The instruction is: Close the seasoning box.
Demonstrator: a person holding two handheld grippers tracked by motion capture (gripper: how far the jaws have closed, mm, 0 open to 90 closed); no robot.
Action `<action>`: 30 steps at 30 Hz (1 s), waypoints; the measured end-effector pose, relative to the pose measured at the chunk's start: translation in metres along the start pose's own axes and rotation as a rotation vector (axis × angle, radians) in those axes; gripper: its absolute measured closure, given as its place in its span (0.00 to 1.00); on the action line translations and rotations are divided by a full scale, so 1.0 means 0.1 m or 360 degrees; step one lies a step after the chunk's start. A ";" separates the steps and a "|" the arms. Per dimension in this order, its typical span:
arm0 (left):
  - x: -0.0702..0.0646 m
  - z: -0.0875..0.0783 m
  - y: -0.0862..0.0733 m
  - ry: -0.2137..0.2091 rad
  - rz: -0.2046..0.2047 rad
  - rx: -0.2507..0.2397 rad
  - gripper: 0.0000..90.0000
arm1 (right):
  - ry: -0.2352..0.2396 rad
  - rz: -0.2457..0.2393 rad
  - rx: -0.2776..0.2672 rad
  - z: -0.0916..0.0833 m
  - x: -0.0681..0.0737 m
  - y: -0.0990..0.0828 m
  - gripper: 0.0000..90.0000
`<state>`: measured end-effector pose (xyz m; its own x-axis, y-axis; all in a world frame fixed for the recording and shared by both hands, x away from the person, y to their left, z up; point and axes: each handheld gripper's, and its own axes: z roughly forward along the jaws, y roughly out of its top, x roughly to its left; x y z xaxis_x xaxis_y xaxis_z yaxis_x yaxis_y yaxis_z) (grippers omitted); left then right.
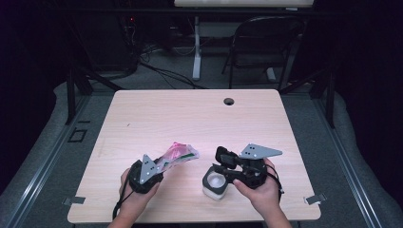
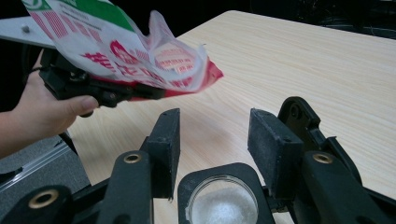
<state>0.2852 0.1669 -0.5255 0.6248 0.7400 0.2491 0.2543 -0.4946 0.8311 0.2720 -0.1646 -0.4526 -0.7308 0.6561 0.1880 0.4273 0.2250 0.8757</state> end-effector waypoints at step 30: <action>0.62 -0.21 -0.54 0.0290 -0.0287 0.0153 0.78 | -0.0012 -0.0016 0.0017 0.03 0.01 -0.04 0.59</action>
<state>0.2946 0.2487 -0.5451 0.4221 0.8855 0.1941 0.4235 -0.3819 0.8214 0.2713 -0.1627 -0.4569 -0.7312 0.6592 0.1757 0.4254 0.2393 0.8728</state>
